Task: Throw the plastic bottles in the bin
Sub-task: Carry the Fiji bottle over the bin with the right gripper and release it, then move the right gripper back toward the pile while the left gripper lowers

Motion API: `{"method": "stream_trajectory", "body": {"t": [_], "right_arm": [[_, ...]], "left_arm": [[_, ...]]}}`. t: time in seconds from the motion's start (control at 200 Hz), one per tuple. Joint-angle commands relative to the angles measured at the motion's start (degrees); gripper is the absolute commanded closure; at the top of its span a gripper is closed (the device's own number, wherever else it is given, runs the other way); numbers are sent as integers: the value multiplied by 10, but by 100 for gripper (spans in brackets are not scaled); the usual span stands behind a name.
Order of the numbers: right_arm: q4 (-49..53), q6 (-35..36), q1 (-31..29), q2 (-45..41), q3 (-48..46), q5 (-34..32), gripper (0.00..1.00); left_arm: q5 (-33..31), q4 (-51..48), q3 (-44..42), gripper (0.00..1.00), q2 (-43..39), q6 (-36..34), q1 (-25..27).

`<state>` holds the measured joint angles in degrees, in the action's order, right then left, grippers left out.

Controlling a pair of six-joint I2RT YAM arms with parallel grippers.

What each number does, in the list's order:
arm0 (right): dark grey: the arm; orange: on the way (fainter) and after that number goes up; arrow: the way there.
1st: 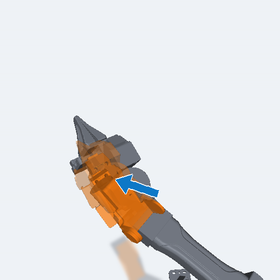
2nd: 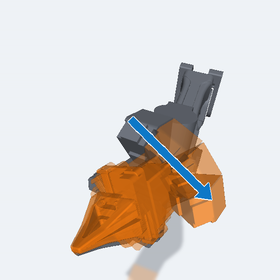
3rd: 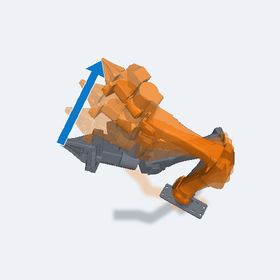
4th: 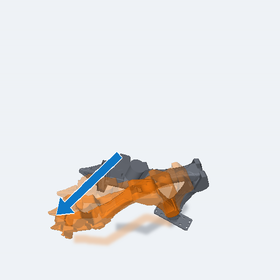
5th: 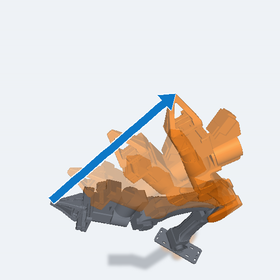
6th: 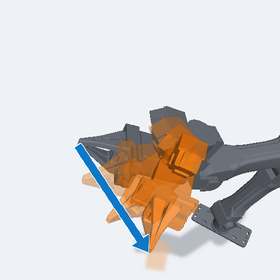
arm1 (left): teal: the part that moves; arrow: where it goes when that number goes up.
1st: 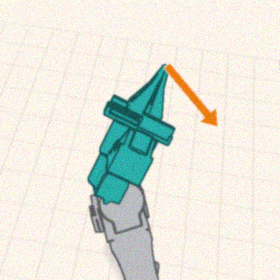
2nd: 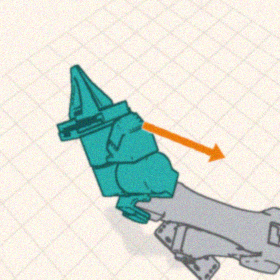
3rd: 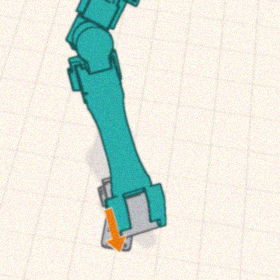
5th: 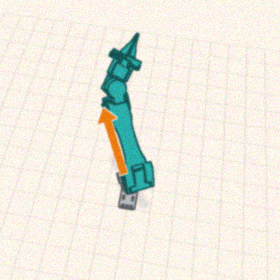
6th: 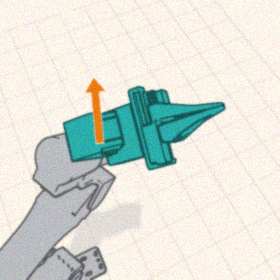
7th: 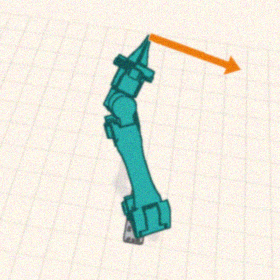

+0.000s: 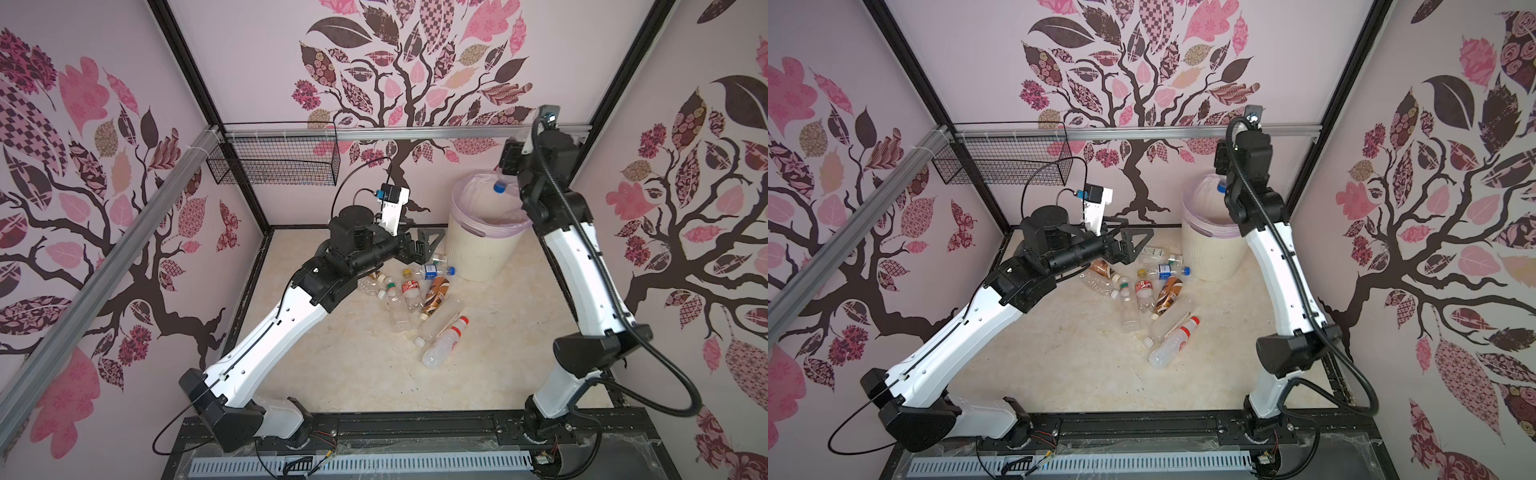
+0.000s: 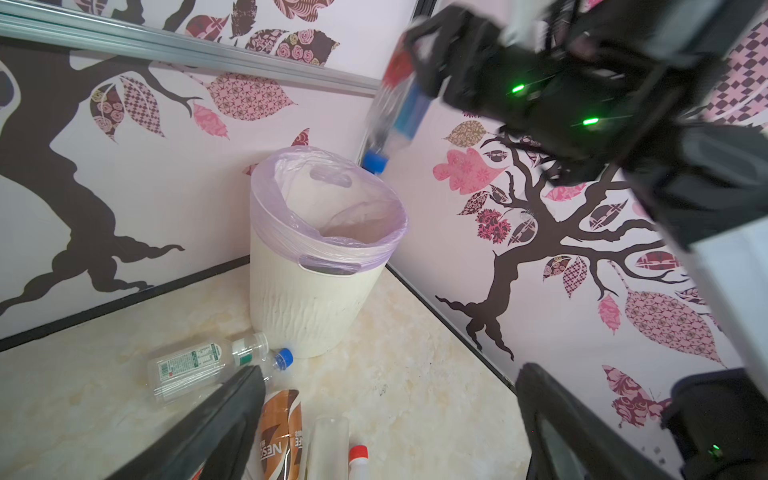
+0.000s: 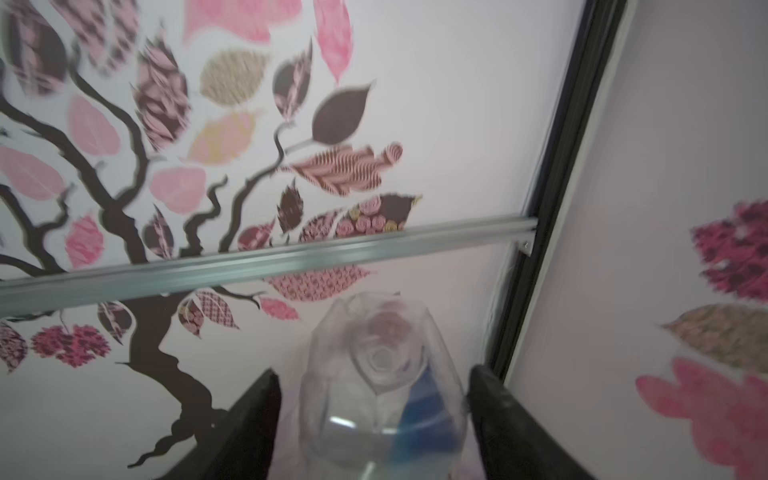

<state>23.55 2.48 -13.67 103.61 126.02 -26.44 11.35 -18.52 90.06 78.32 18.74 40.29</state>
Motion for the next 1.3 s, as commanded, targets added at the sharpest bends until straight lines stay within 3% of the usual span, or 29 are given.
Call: {"method": "stream_trajectory", "body": {"t": [0.0,0.04,0.295,0.47,0.755,1.045,1.29], "right_arm": [[31,-39,-6,-28,23,32,4],[24,-43,-6,-35,20,34,1],[56,-42,-6,-41,52,46,1],[63,-58,-7,-66,20,70,0],[-5,-70,-59,-163,-174,91,0],[-57,-78,-159,-238,-383,89,1],[-99,-133,-249,-253,-533,101,0]], "left_arm": [[-30,-2,-33,2,-23,-14,3],[-33,-5,-34,2,-21,-14,2],[-39,-17,-36,2,-3,-3,2],[-95,-53,-34,2,8,16,2],[-212,-144,-30,2,28,57,-24],[-209,-209,-80,2,62,156,-118],[-154,-209,-121,2,124,228,-181]]}}
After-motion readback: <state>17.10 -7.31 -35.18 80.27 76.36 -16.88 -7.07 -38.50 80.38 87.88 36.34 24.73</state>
